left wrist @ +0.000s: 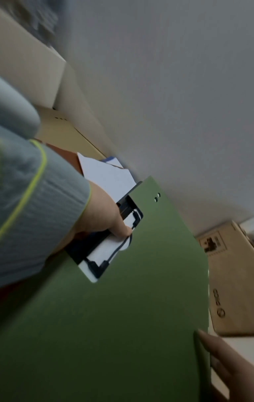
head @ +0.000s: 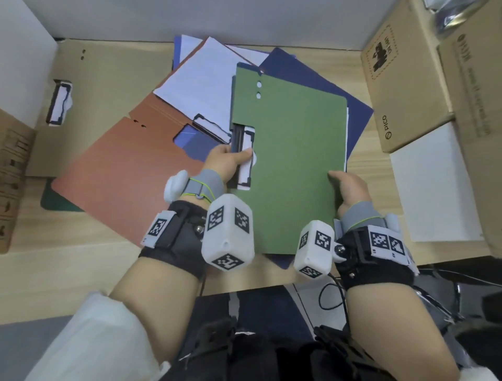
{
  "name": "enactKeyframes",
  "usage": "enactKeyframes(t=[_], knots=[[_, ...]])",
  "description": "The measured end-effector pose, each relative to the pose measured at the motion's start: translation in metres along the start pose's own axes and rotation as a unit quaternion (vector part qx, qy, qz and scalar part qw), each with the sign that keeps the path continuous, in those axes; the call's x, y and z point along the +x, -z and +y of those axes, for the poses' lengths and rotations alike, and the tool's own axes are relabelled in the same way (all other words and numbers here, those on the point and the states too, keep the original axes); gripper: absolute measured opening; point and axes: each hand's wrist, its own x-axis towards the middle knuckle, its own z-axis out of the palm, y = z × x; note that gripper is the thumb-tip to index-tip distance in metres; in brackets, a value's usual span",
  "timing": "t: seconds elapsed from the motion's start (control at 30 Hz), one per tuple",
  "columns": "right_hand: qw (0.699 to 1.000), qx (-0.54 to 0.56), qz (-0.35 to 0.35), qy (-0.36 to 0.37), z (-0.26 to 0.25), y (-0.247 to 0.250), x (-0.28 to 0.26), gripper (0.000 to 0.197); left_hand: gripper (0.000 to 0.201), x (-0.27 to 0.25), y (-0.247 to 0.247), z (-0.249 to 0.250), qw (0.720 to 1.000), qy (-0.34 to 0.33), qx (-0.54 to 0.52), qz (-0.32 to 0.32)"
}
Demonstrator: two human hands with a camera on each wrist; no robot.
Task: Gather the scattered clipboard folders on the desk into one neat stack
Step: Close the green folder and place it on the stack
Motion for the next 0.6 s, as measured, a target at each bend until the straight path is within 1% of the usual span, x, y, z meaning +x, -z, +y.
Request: enactKeyframes(t=[0.03,0.1,0.13,0.17,0.2,0.23,0.27,0.3,0.37,0.4,0.43,0.47,0.5,0.6], knots=[[1.0,0.0,0.015,-0.003,0.0,0.011,0.008,0.012,0.02,0.0,-0.011,-0.003,1.0,0.008,0.006,-0.015],[0.999,-0.013,0.049,-0.012,0.003,0.034,0.024,0.006,0.021,0.002,-0.036,-0.008,0.997,0.031,0.034,-0.056],[0.997,-0.025,0.066,-0.017,0.007,0.045,0.035,0.021,0.019,0.002,-0.049,-0.01,0.995,0.043,0.055,-0.074],[0.995,-0.042,0.083,-0.026,0.012,0.054,0.046,0.042,0.015,0.0,-0.061,-0.01,0.991,0.051,0.08,-0.09],[0.993,-0.054,0.1,-0.031,0.016,0.065,0.059,0.057,0.011,0.0,-0.075,-0.01,0.989,0.049,0.097,-0.1],[0.991,-0.069,0.109,-0.027,0.018,0.071,0.065,0.06,0.02,0.0,-0.085,-0.01,0.987,0.046,0.117,-0.104],[0.989,-0.082,0.118,-0.024,0.02,0.074,0.067,0.056,0.031,0.0,-0.09,-0.01,0.984,0.045,0.138,-0.104],[0.988,-0.093,0.123,-0.026,0.021,0.078,0.07,0.054,0.035,-0.001,-0.098,-0.008,0.981,0.041,0.157,-0.106],[0.986,-0.11,0.122,-0.03,0.016,0.079,0.066,0.062,0.021,-0.002,-0.11,-0.006,0.976,0.046,0.184,-0.108],[0.986,-0.114,0.12,-0.034,0.013,0.079,0.066,0.068,0.023,-0.001,-0.115,-0.005,0.977,0.055,0.183,-0.099],[0.986,-0.12,0.115,-0.029,0.008,0.076,0.063,0.068,0.032,0.001,-0.116,-0.005,0.977,0.066,0.179,-0.09],[0.986,-0.125,0.105,-0.018,0.002,0.072,0.06,0.064,0.036,0.003,-0.117,-0.007,0.978,0.07,0.178,-0.085],[0.987,-0.127,0.098,-0.006,-0.004,0.067,0.058,0.059,0.035,0.004,-0.116,-0.007,0.977,0.07,0.182,-0.084],[0.987,-0.14,0.063,0.057,-0.021,0.045,0.053,0.052,0.025,0.004,-0.109,-0.005,0.979,0.084,0.154,-0.107]])
